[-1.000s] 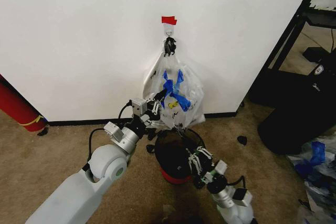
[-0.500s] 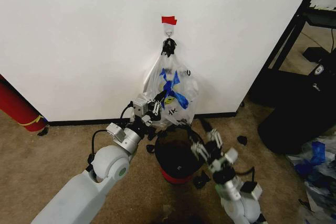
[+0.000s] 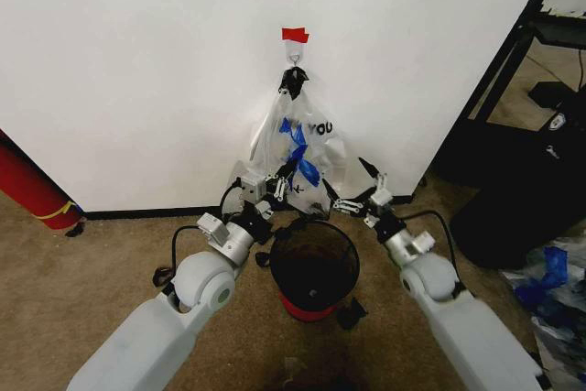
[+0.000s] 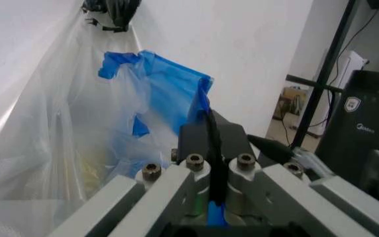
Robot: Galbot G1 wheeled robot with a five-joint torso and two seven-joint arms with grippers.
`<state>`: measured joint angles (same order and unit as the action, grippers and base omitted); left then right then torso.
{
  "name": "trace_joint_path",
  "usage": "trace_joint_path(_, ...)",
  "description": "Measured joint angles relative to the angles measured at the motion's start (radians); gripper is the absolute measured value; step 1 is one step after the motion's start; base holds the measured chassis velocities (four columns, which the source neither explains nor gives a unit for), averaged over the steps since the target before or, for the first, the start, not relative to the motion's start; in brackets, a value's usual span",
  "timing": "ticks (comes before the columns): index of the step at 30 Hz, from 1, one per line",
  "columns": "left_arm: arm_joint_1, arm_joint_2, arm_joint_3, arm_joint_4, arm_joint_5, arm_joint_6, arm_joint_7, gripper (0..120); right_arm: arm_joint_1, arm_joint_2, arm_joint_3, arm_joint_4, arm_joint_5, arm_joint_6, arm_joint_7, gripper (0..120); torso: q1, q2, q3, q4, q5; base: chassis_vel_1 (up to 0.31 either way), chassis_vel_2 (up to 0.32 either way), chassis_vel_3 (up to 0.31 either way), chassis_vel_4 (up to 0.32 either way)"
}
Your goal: Pick up the garbage bag from the wall and place it over the trash bin.
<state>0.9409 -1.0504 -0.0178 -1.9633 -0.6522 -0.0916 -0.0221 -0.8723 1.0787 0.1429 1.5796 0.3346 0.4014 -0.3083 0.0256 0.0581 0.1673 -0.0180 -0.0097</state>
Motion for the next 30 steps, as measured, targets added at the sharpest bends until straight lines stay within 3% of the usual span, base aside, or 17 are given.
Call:
trace_joint_path(9, 0.004, -0.007, -0.002, -0.015, 0.0, 0.0, 0.0, 0, 0.14, -0.017, -0.071, -0.037, -0.07, -0.117, -0.063, 100, 0.0, 0.0, 0.0, -0.0002, 0.0, 0.0, 0.0, 0.0, 0.0)
trace_joint_path(15, 0.014, -0.007, -0.012, -0.025, 0.001, 0.0, -0.001, 0, 0.202, 0.018, -0.089, -0.081, -0.186, -0.165, -0.097, 98, 0.0, 0.0, 0.0, 0.0, -0.0001, 0.0, 0.0, 0.0, 0.0)
trace_joint_path(25, 0.028, 0.001, -0.031, -0.04, 0.004, 0.001, -0.004, 0, 0.222, 0.045, -0.08, -0.097, -0.246, -0.247, -0.172, 58, 0.0, 0.0, 0.0, -0.0001, -0.0001, 0.0, 0.0, 0.0, 0.0)
trace_joint_path(30, 0.029, 0.005, -0.033, -0.042, 0.004, 0.002, -0.004, 0, 0.205, 0.036, -0.071, -0.072, -0.245, -0.252, -0.168, 45, 0.0, 0.0, 0.0, 0.0, 0.0, 0.0, 0.0, 0.0, 0.0)
